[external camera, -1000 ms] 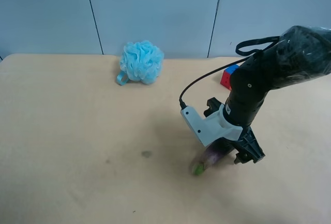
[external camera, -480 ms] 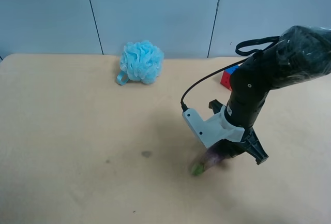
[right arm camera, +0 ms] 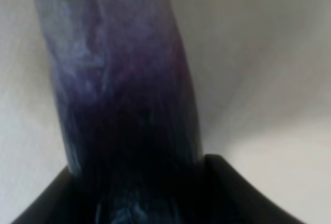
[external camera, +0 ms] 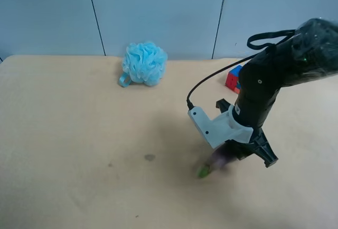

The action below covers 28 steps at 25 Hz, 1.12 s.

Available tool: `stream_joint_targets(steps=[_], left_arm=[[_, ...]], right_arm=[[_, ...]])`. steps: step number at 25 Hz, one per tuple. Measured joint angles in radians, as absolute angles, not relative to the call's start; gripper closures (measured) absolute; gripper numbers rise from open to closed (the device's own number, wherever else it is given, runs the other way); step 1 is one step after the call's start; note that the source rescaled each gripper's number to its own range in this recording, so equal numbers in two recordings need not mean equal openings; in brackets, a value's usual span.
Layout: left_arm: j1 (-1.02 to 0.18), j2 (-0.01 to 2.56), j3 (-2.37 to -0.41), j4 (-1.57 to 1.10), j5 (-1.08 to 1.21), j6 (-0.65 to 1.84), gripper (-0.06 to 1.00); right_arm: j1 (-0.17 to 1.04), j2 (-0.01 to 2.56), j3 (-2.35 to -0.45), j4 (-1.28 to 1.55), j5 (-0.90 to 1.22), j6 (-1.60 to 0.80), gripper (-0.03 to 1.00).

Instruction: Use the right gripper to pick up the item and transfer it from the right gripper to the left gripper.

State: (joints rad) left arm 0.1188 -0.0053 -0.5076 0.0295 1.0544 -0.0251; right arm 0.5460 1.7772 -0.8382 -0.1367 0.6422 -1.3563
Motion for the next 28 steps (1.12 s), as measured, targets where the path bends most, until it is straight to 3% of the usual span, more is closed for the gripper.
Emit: stream_joint_targets(steps=[17,28], left_arm=[[0.119,-0.005,-0.508,0.029,1.054,-0.025,-0.06],[0.119,-0.005,-0.508,0.029,1.054,-0.025,-0.06]], right_arm=[[0.546,1.468,-0.838,0.177,0.896,-1.014,0.97],[0.560,1.403,-0.849,0.177,1.052,-0.714,0.97]])
